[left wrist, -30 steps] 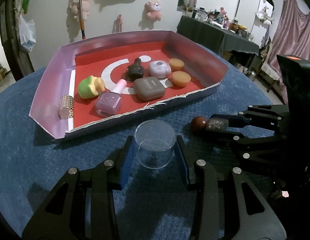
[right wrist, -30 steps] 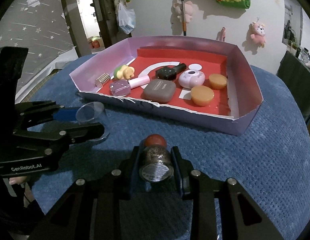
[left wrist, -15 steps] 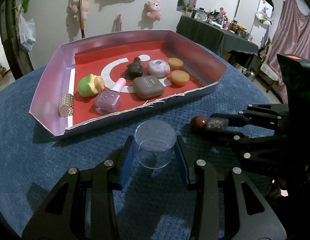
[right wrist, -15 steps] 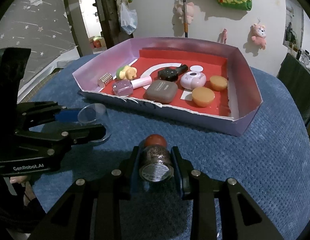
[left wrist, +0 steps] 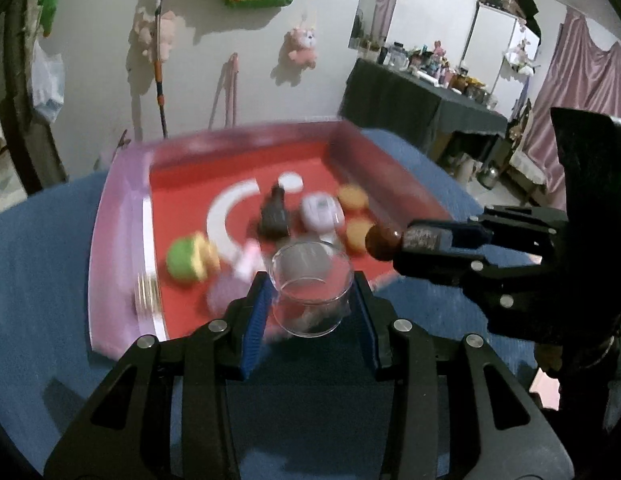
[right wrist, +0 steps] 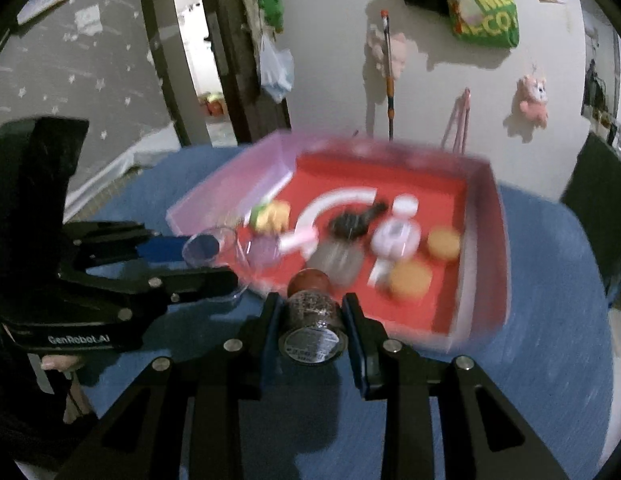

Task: Organize rigid objects
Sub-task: 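Lift and carry the clear lid and glitter jar over the box with both grippers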

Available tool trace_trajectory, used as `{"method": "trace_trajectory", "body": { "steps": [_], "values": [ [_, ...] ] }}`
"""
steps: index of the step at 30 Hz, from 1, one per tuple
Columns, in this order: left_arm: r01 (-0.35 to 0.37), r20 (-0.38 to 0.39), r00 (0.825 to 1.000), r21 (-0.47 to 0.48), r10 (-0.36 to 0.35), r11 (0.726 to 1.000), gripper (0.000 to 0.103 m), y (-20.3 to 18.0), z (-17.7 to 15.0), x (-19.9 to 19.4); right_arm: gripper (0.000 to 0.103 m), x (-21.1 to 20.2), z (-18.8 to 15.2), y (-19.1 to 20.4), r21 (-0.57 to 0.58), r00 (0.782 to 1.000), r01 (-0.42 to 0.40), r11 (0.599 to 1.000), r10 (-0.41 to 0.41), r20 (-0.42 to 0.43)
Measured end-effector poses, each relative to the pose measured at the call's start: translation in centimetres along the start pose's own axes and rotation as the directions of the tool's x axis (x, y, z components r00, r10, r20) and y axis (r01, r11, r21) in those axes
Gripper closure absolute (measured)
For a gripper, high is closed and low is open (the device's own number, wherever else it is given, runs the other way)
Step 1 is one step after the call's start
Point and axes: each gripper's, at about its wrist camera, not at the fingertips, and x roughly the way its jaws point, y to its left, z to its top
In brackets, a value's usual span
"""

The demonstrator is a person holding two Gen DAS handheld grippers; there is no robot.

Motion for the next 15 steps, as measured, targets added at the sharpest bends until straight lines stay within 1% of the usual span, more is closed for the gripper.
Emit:
{"method": "trace_trajectory", "body": {
  "steps": [3, 6, 10, 13, 15],
  "values": [
    [-0.010, -0.036, 0.999, -0.009, 0.010, 1.000, 0.065, 1.6, 2.9, 2.4, 0.070, 1.2, 3.5, -1.8, -0.007, 1.000, 0.019, 1.000, -0.019, 0.002],
    [-0.045, -0.094, 0.995, -0.022, 0.043, 0.999, 0.065, 3.3, 5.0, 5.5, 0.070, 3.9, 6.5, -4.1, 0.001, 0.998, 0.054, 0.999, -0.054, -0.045],
    [-0.085, -0.152, 0.985, -0.017, 0.081, 0.996, 0.065, 4.9, 6.5, 9.1, 0.070, 7.8, 8.6, -7.0, 0.018, 0.986, 0.107, 0.994, -0.104, -0.130],
    [-0.085, -0.181, 0.980, -0.025, 0.079, 0.996, 0.065, 5.5, 6.9, 10.9, 0.070, 10.0, 9.3, -8.8, 0.054, 0.976, 0.110, 0.992, -0.098, -0.194],
    [-0.097, -0.201, 0.976, -0.028, 0.090, 0.995, 0.065, 5.7, 7.0, 11.7, 0.070, 11.5, 9.6, -9.5, 0.071, 0.964, 0.129, 0.989, -0.109, -0.243]
  ]
}}
